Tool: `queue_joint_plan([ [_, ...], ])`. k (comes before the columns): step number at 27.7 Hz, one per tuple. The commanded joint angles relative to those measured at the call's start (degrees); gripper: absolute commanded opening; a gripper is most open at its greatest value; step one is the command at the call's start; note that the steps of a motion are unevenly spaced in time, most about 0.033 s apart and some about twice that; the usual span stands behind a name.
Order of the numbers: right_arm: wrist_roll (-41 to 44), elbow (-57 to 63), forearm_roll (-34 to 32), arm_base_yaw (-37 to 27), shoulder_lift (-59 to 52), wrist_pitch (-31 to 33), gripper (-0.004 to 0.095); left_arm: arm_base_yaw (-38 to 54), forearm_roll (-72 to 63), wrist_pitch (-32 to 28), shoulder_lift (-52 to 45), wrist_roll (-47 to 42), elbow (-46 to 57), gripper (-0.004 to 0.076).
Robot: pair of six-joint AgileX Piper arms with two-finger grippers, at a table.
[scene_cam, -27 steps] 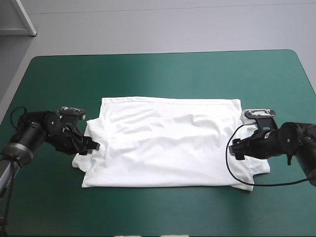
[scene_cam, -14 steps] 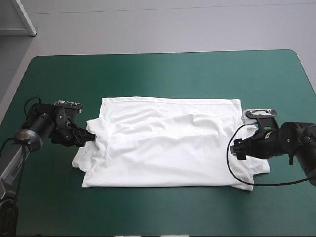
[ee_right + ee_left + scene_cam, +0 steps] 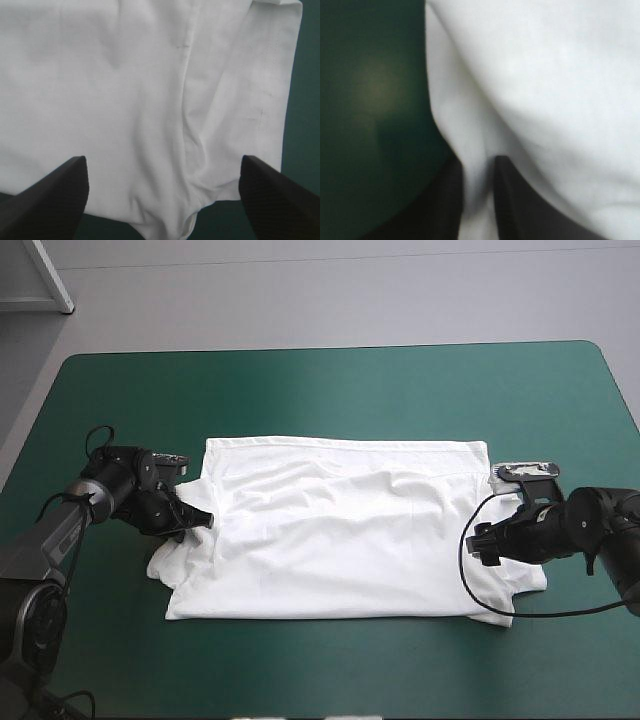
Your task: Fold the cloth
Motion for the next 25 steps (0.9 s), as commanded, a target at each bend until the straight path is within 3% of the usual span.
queue_joint_plan([
  [1, -0.1, -2.0, 0.0, -0.2, -1.5, -1.7, 0.0745, -0.1, -0.1, -5.5, 1.6, 1.2, 3.8, -0.0003],
  [8, 0.6, -4.1, -0.7, -0.2, -1.5, -1.4, 0.0745, -0.1, 4.4, -5.0, -0.9, -0.6, 4.3, -0.0005],
  [18, 0.6, -4.2, -0.3, -0.2, -1.5, -3.0, 0.0739, -0.1, 13.4, -3.3, -17.7, -12.3, 1.1, -0.0010],
  [22, 0.6, -4.2, -0.2, -0.2, -1.5, -3.0, 0.0738, -0.2, 7.5, -4.3, -20.7, -10.5, 0.8, -0.0010],
  [25, 0.6, -4.2, -0.2, -0.2, -1.5, -3.1, 0.0737, -0.3, -6.2, -5.5, -20.8, -0.7, 0.8, -0.0010],
])
